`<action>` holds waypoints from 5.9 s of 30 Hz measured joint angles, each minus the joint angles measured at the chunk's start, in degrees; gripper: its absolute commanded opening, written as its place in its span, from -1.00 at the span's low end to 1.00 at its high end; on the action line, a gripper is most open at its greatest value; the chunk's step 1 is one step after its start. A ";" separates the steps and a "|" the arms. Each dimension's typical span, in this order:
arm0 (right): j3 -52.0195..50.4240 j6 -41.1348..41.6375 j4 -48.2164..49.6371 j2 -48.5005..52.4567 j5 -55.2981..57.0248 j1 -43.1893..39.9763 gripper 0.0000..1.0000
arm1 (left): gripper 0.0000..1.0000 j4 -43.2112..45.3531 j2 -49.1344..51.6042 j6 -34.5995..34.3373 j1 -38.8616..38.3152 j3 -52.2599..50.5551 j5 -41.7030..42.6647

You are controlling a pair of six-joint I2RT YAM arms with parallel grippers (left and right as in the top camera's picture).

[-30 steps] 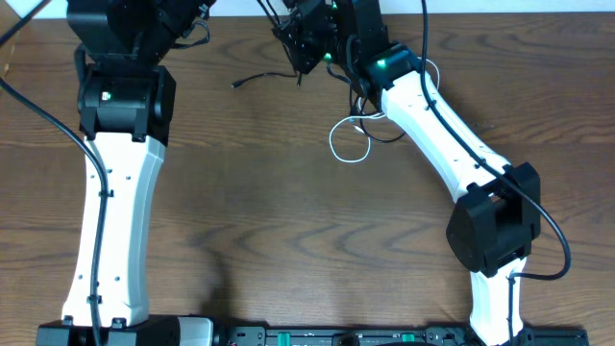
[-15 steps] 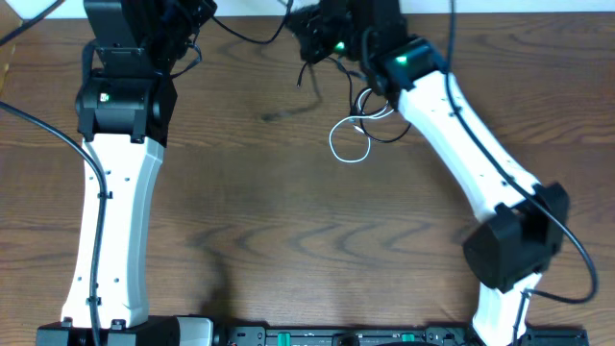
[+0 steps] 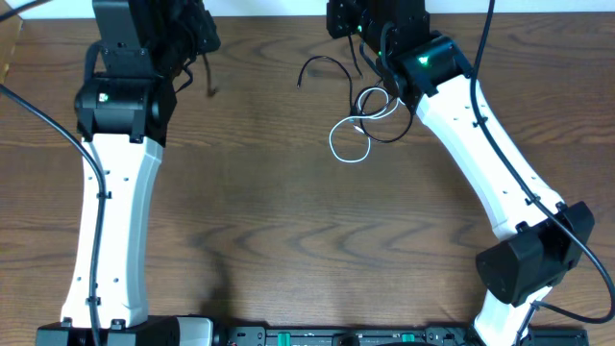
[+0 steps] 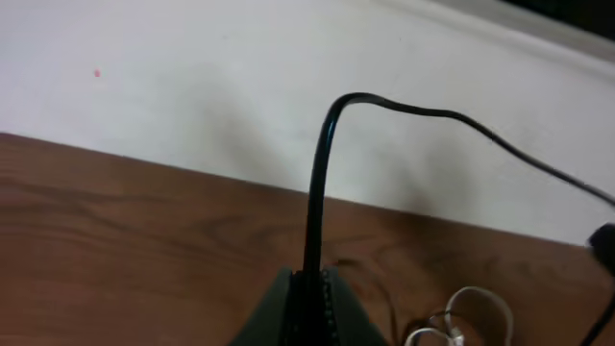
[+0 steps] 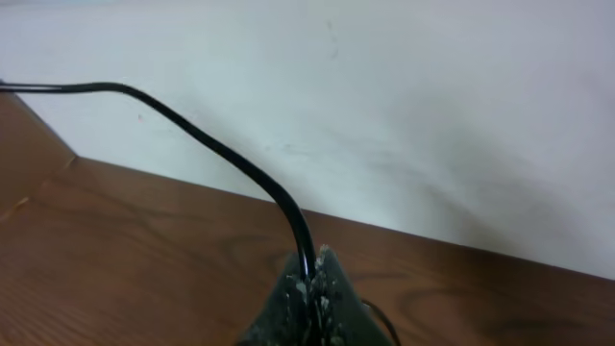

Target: Untangle cables

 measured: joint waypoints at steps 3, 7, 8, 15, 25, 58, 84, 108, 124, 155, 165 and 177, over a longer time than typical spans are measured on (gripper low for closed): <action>0.00 0.00 0.61 0.00 -2.03 0.02 -0.98 | -0.22 -0.70 -0.02 1.22 0.46 0.00 0.70; 0.00 0.72 2.82 0.00 -8.98 0.02 -0.98 | 0.35 -0.66 0.00 2.08 0.61 0.00 2.84; 0.00 1.01 3.50 0.00 -11.26 0.02 -0.98 | 0.40 -0.66 -0.02 2.08 0.61 0.00 3.21; 0.00 1.73 6.64 0.00 -26.23 0.02 -0.98 | 0.81 -0.50 -0.02 -1.81 0.61 0.00 4.37; 0.00 -3.50 6.95 0.00 -38.23 0.04 -0.98 | 0.91 3.45 -0.02 -27.32 0.61 0.00 10.25; 0.00 -7.63 13.20 0.00 -43.06 2.47 -0.98 | 0.41 3.67 0.00 -61.83 0.94 0.00 33.29; 0.00 -6.32 15.52 0.00 -43.10 4.59 -0.98 | 0.01 3.63 -0.02 -65.79 3.76 0.00 30.86; 0.00 -6.10 12.85 0.00 -43.98 4.85 -0.98 | -0.85 3.63 -0.02 -66.16 3.76 0.00 27.74; 0.00 -5.66 7.04 0.00 -37.00 4.81 0.60 | -0.85 7.54 0.00 -66.34 3.76 0.00 27.39; 0.00 -5.88 -7.43 0.00 -30.84 -8.15 0.99 | -0.85 25.20 6.25 -17.90 3.87 0.00 -16.20; 0.00 -5.90 -8.33 0.00 -30.84 -8.13 0.99 | -0.85 42.75 13.79 1.53 4.55 -0.02 -20.24; 0.00 -5.88 -12.11 0.00 -30.86 -8.13 0.99 | -0.85 48.72 30.05 14.78 14.03 0.00 -23.43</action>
